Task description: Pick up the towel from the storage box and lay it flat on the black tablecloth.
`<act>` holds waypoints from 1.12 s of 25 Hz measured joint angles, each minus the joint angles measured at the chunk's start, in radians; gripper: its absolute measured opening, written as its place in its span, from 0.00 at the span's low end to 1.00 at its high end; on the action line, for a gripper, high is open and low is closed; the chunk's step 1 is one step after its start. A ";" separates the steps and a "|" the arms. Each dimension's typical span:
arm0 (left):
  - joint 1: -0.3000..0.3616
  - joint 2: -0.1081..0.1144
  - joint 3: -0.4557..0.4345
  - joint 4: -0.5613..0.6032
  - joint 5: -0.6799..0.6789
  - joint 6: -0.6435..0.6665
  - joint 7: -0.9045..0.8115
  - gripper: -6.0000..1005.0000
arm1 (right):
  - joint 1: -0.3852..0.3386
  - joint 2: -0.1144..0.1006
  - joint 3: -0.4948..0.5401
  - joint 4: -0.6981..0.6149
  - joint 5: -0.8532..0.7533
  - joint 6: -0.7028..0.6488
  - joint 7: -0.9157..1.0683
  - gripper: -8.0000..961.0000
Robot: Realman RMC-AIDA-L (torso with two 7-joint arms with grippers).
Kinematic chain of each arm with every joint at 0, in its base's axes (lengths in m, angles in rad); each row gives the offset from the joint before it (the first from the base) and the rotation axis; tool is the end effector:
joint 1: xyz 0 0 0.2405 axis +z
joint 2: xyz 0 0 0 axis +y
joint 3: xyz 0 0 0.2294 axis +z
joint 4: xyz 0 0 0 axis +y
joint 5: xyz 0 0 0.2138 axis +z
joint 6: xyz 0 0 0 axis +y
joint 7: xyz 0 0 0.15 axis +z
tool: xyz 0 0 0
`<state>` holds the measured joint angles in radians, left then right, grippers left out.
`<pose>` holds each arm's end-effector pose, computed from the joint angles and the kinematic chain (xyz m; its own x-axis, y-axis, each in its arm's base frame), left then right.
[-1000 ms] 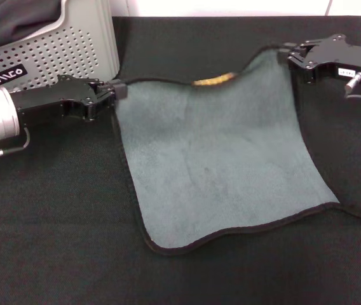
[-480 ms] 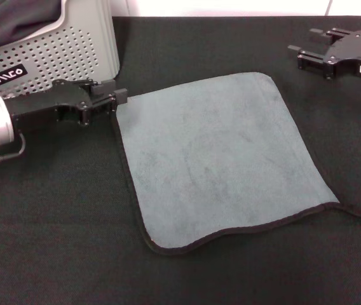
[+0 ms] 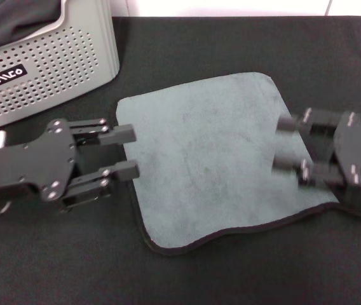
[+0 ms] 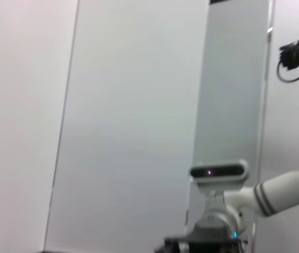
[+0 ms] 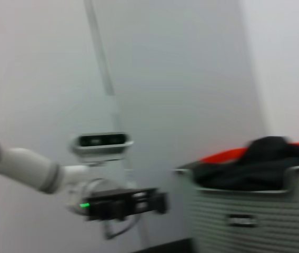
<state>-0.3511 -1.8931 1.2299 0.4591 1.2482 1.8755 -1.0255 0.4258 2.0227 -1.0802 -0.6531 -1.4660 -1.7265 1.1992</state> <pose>-0.2416 0.2527 0.0416 0.6343 0.0838 0.7686 0.1971 -0.9788 -0.0560 0.2012 0.2915 0.0157 0.6989 -0.1007 -0.7081 -0.2021 -0.9775 -0.0604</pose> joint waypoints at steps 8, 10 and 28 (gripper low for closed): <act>0.020 0.022 -0.030 -0.011 0.001 0.083 0.016 0.49 | 0.016 0.005 -0.257 0.006 0.133 -0.044 -0.023 0.71; 0.021 0.023 -0.037 -0.011 0.006 0.084 0.022 0.51 | 0.023 0.005 -0.306 0.004 0.185 -0.042 -0.038 0.72; 0.029 0.018 -0.038 -0.011 0.058 0.082 0.064 0.60 | 0.044 0.007 -0.387 0.023 0.279 -0.009 -0.073 0.75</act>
<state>-0.3218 -1.8753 1.1918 0.4479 1.3065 1.9573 -0.9619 0.4702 2.0294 -1.4671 -0.6298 -1.1875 -1.7360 1.1262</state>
